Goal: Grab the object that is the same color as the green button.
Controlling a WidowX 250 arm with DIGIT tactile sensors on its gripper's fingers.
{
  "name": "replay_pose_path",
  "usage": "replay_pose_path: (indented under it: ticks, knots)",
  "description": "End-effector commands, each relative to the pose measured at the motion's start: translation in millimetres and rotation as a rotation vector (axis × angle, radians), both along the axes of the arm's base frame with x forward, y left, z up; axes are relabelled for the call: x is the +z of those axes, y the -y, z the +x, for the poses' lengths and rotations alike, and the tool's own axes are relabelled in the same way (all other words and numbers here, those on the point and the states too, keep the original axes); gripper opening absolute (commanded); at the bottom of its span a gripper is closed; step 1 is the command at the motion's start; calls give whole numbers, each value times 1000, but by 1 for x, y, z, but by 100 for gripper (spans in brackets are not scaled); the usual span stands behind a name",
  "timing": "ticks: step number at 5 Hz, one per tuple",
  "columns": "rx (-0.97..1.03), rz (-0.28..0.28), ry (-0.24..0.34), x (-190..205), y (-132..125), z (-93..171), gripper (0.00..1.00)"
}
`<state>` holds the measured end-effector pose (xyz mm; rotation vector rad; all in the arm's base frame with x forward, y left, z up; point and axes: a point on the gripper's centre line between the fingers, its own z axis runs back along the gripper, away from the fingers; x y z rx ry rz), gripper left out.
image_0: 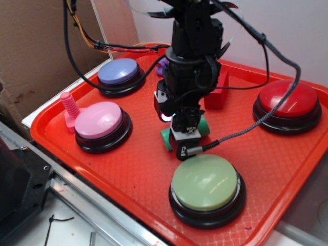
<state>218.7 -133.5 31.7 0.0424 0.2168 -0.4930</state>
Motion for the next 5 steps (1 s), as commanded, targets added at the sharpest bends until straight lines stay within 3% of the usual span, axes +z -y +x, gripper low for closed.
replay_pose_path:
  ticks: [1, 2, 3, 4, 5]
  knots:
    - [-4, -14, -4, -1, -5, -11, 100]
    - [-19, -6, -48, -12, -4, -21, 100]
    - [-14, 16, -87, -22, -2, -27, 82]
    - [-3, 18, -81, -24, 1, -29, 0]
    - [-2, 18, -40, -14, 3, -25, 0]
